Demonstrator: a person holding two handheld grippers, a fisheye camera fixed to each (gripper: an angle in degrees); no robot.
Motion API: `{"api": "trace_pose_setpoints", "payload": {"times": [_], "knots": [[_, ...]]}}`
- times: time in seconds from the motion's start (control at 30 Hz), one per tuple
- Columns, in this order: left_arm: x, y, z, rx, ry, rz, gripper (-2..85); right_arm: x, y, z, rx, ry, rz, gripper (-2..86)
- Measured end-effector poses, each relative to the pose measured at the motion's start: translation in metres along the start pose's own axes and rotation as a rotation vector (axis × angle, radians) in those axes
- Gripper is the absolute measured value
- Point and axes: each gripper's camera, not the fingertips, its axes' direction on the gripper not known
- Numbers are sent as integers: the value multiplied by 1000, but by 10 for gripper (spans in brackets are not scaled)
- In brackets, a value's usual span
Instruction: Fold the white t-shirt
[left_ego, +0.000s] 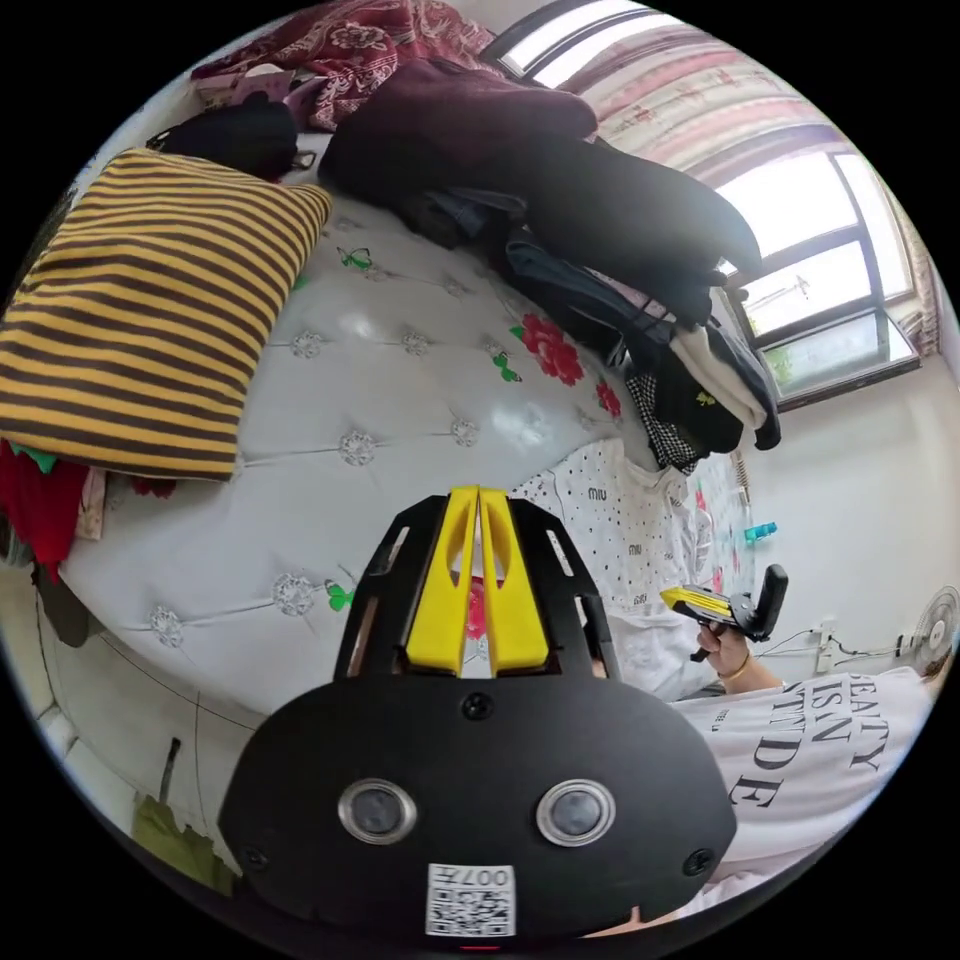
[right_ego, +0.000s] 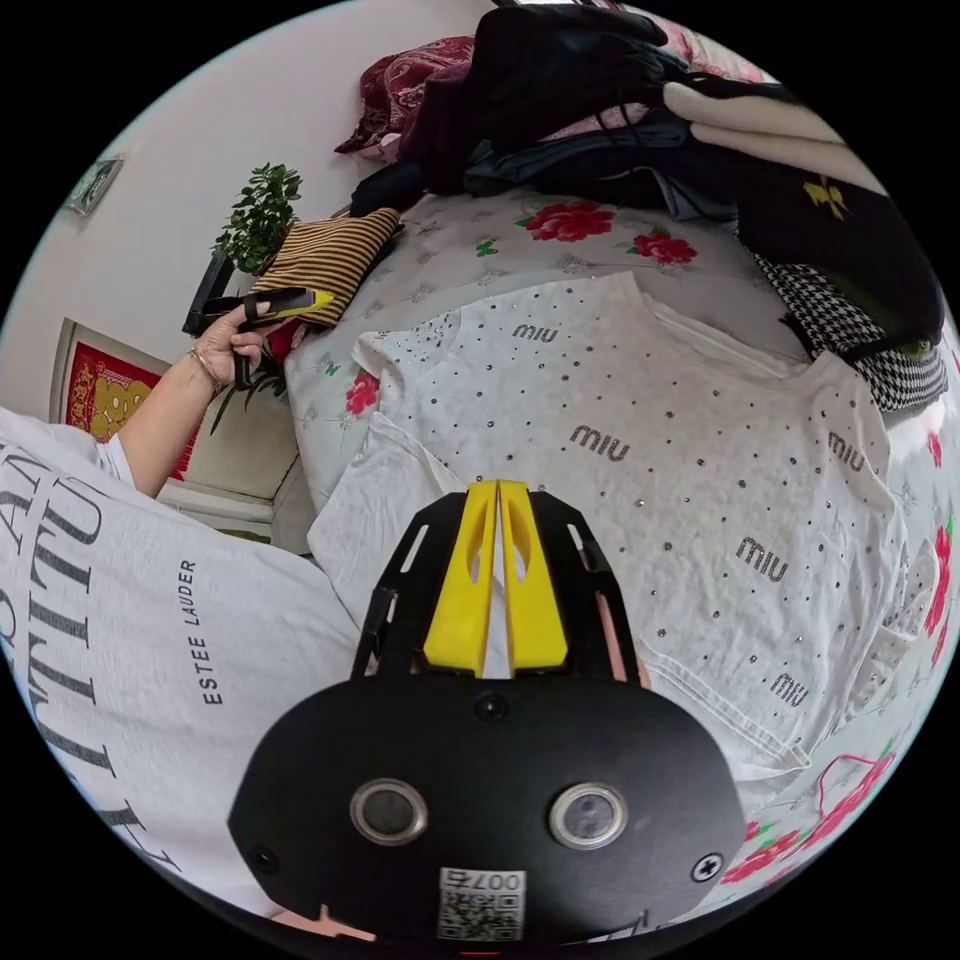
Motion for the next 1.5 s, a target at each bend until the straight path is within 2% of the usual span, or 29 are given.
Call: {"api": "trace_pose_setpoints", "payload": {"times": [0.03,0.1,0.2,0.33,0.4,0.47,0.57,0.63,0.77,0.8,0.93,1.07,1.13,1.2,1.27,1.37,1.43,1.5], "knots": [[-3,2,1,-1,21,-6,5,0,1,1,0,-4,1,-3],[-5,13,11,12,64,18,94,0,3,3,-4,-25,-1,-3],[-2,33,30,-31,-47,71,144,1,4,6,-11,-41,-7,-2],[3,56,44,-35,-147,122,122,0,0,8,-10,-57,-26,0],[4,53,58,-85,-130,112,32,-4,-6,13,-10,-79,-62,4],[12,42,57,-83,-117,113,9,-9,-17,18,-19,-92,-95,10],[52,18,47,-70,48,230,7,-26,-39,25,1,-88,-171,23],[85,5,52,-126,112,334,22,-36,-55,31,24,-103,-207,29],[133,0,85,-172,-16,503,73,-52,-96,67,7,-42,-244,41],[130,2,85,-156,-66,487,78,-49,-106,78,-15,-25,-226,44],[88,21,63,-61,-66,366,95,-28,-122,101,-57,-60,-123,53],[25,49,64,-90,23,252,109,-16,-122,114,-71,-74,-92,61],[21,56,73,-90,66,304,110,-13,-120,115,-63,-83,-81,63],[30,58,90,-64,88,448,104,-9,-121,116,-62,-105,-64,65],[40,52,110,-107,107,523,88,-9,-120,116,-68,-103,-67,67],[49,35,127,-197,166,530,59,-9,-116,110,-65,-88,-72,69],[47,30,123,-196,161,484,38,-7,-109,101,-47,-94,-69,69],[35,31,106,-161,167,348,27,-1,-95,90,-21,-108,-45,69]]}}
